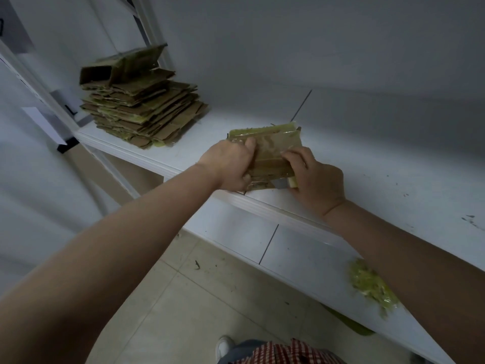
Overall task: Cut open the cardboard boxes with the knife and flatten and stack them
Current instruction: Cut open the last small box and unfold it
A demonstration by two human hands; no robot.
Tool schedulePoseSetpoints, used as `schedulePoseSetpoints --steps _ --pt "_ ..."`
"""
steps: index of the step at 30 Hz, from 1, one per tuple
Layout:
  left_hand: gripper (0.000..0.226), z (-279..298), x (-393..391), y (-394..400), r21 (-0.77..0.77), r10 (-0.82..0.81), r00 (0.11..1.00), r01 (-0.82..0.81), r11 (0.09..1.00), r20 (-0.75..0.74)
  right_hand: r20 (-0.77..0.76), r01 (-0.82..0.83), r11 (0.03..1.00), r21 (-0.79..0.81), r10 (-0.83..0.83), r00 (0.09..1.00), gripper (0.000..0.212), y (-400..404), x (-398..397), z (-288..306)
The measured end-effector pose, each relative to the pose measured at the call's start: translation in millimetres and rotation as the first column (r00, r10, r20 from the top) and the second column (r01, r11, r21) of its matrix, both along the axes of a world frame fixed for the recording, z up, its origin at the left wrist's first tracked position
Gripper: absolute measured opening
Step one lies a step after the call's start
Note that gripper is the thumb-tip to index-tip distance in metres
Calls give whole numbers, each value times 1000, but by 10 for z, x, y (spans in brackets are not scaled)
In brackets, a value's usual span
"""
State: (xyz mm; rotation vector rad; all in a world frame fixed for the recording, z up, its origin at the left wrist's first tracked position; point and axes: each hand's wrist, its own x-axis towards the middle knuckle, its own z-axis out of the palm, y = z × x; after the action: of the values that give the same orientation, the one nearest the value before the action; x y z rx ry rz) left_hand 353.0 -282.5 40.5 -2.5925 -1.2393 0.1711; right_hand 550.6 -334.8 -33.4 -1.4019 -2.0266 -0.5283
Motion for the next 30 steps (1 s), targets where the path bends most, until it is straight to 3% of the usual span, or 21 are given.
schedulePoseSetpoints --steps 5,7,13,17,21,26,30 --pt "61 -74 -315 -8 -15 -19 987 22 1000 157 49 -194 977 83 191 980 20 -77 -100 -120" --pt "65 -137 -329 -40 -28 -8 977 14 1000 211 91 -242 968 70 235 968 19 -85 -81 -207" --pt "66 -142 -310 -30 -52 49 969 -38 998 241 119 -183 982 46 177 977 30 -121 -139 -223" --pt "59 -167 -309 -18 -35 46 970 -39 999 239 51 -136 985 -109 142 989 37 -123 -209 -133" --pt "69 -159 -315 -30 -67 69 967 -54 996 246 71 -55 945 -321 82 994 33 -145 -275 -28" --pt "58 -113 -322 -37 -46 78 969 -69 997 236 81 -20 918 -396 56 995 33 -204 -309 41" --pt "58 -123 -368 -26 -75 79 965 -62 995 250 -16 -92 904 -417 94 995 34 -260 -276 -4"
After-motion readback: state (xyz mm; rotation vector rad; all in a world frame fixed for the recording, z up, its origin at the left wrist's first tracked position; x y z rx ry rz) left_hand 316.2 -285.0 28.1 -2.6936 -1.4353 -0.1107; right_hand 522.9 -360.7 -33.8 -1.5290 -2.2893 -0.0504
